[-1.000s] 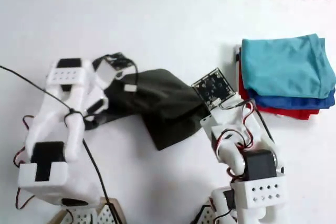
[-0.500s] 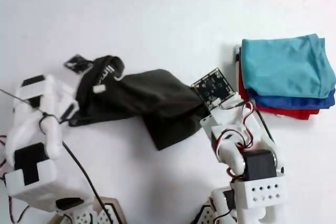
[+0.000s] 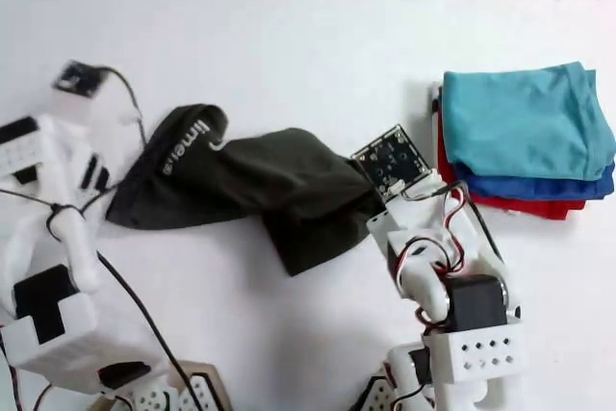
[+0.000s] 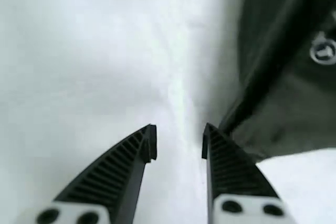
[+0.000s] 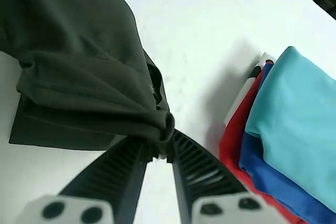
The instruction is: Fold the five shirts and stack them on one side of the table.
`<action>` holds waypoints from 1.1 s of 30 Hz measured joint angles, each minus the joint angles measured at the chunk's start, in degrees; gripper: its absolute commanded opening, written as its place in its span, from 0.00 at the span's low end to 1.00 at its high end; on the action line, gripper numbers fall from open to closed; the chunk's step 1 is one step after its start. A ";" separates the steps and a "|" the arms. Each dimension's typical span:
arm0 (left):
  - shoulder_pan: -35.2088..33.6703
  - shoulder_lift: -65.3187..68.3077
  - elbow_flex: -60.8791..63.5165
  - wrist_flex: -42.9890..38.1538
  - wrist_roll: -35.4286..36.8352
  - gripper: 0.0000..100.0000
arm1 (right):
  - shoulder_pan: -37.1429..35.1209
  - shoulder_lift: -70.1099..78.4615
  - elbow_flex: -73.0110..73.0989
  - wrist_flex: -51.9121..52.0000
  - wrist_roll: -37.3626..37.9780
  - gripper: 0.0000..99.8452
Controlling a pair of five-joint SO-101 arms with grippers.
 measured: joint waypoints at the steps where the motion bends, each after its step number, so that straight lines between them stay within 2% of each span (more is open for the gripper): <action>1: -0.09 0.00 -0.70 0.18 1.23 0.17 | 0.00 0.00 0.00 0.00 0.00 0.02; 4: 0.26 0.00 -2.02 2.20 3.08 0.17 | 0.00 0.00 0.00 0.00 0.00 0.02; 7: 2.64 0.00 -2.81 7.56 2.64 0.17 | 0.00 0.00 0.00 -0.62 0.00 0.02; 14: 11.16 0.00 -2.81 23.03 -13.80 0.17 | 0.00 0.00 0.00 -1.05 0.00 0.02; 19: 13.98 0.00 -2.81 24.79 -22.07 0.17 | 0.00 0.00 0.00 -1.05 0.00 0.02; 24: 12.31 0.00 1.14 18.29 -26.29 0.17 | 0.00 0.00 0.00 -1.05 0.00 0.02; 33: 7.38 0.00 14.51 -3.25 -27.52 0.17 | 0.00 0.00 0.00 0.70 0.00 0.02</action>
